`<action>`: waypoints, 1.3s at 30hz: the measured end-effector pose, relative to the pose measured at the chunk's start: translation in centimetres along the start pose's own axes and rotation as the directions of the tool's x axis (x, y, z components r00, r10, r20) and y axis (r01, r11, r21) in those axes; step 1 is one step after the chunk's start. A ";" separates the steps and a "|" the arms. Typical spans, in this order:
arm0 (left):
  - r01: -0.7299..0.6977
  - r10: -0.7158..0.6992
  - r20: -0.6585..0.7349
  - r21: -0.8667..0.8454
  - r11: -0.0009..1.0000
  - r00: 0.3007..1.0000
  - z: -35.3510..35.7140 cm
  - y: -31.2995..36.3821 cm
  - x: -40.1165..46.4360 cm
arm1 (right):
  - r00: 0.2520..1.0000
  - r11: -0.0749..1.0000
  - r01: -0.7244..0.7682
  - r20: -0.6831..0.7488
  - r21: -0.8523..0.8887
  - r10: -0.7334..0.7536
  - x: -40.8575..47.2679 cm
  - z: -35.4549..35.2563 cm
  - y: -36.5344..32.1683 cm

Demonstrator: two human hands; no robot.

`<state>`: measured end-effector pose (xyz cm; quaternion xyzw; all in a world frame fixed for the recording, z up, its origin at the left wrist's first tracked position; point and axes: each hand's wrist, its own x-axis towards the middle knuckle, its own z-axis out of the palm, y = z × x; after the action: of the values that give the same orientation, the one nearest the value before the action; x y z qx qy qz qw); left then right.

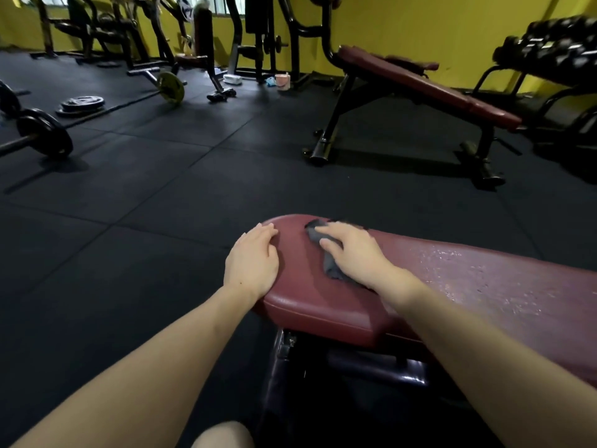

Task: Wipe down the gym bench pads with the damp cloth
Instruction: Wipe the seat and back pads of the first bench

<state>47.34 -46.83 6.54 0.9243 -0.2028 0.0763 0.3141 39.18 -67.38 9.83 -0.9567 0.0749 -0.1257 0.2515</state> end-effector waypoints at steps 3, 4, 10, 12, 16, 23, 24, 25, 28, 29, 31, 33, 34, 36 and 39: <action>0.005 -0.005 0.016 0.000 1.000 1.000 -0.3 0.2 -0.1 | 0.986 0.992 0.123 0.117 -0.003 -0.121 -6.3 -0.3 -0.4; 0.005 -0.005 0.016 0.001 1.000 1.000 -0.4 0.4 -0.3 | 0.983 0.992 0.127 0.133 -0.011 -0.124 -7.0 -0.6 -0.3; 0.068 -0.068 -0.113 -0.006 0.998 0.991 -0.8 0.4 -1.0 | 0.998 0.996 -0.062 -0.010 -0.071 0.062 -2.9 1.0 -4.3; 0.123 -0.129 -0.126 -0.056 0.991 0.984 -0.9 0.4 -1.2 | 0.999 0.993 -0.044 -0.001 -0.106 0.045 -2.5 2.4 -6.1; 0.137 -0.145 -0.111 -0.076 0.988 0.983 -1.0 0.4 -1.1 | 0.997 0.996 -0.075 -0.005 -0.046 0.075 -6.2 0.6 -3.9; 0.153 -0.170 -0.138 -0.125 0.980 0.976 -1.0 0.4 -1.0 | 0.985 0.981 -0.164 -0.074 -0.104 0.157 -7.7 0.2 -2.0; 0.162 -0.181 -0.136 -0.141 0.977 0.974 -1.0 0.4 -1.1 | 0.986 0.983 -0.154 -0.074 -0.096 0.148 -6.5 0.7 -2.5; 0.163 -0.185 -0.133 -0.161 0.973 0.974 -1.1 0.3 -1.1 | 0.988 0.986 -0.144 -0.065 -0.088 0.138 -5.1 1.1 -2.9; 0.149 -0.169 -0.053 -0.264 0.953 0.984 -1.6 -0.5 -1.6 | 0.993 0.990 -0.114 -0.023 -0.084 0.113 0.4 1.9 -3.9; 0.141 -0.151 -0.011 -0.305 0.942 0.988 -2.1 -1.0 -2.1 | 0.994 0.991 -0.106 -0.017 -0.079 0.105 2.0 2.1 -4.4; 0.107 -0.098 0.044 -0.309 0.945 0.994 -3.1 -2.5 -3.5 | 0.996 0.993 -0.093 -0.015 -0.072 0.092 3.8 2.4 -5.5; 0.047 -0.041 0.034 -0.223 0.974 0.999 -3.7 -4.1 -4.8 | 0.999 0.998 -0.044 0.005 -0.047 0.044 2.9 2.6 -6.2; 0.031 -0.025 0.036 -0.190 0.981 0.999 -3.9 -4.8 -5.3 | 1.000 0.999 0.018 0.019 -0.033 -0.017 1.7 2.7 -6.4; 0.043 -0.029 0.086 -0.171 0.984 0.996 -4.0 -5.3 -5.8 | 0.985 0.987 0.160 0.070 -0.010 -0.159 -1.2 3.1 -6.6; 0.099 -0.067 0.172 -0.183 0.978 0.983 -4.3 -4.8 -6.2 | 0.957 0.965 0.263 0.125 0.020 -0.263 -0.7 3.4 -5.7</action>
<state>43.69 -38.67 5.62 0.9007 -0.1956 -0.0334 0.3864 39.93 -60.79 9.65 -0.9639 -0.0693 -0.0971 0.2381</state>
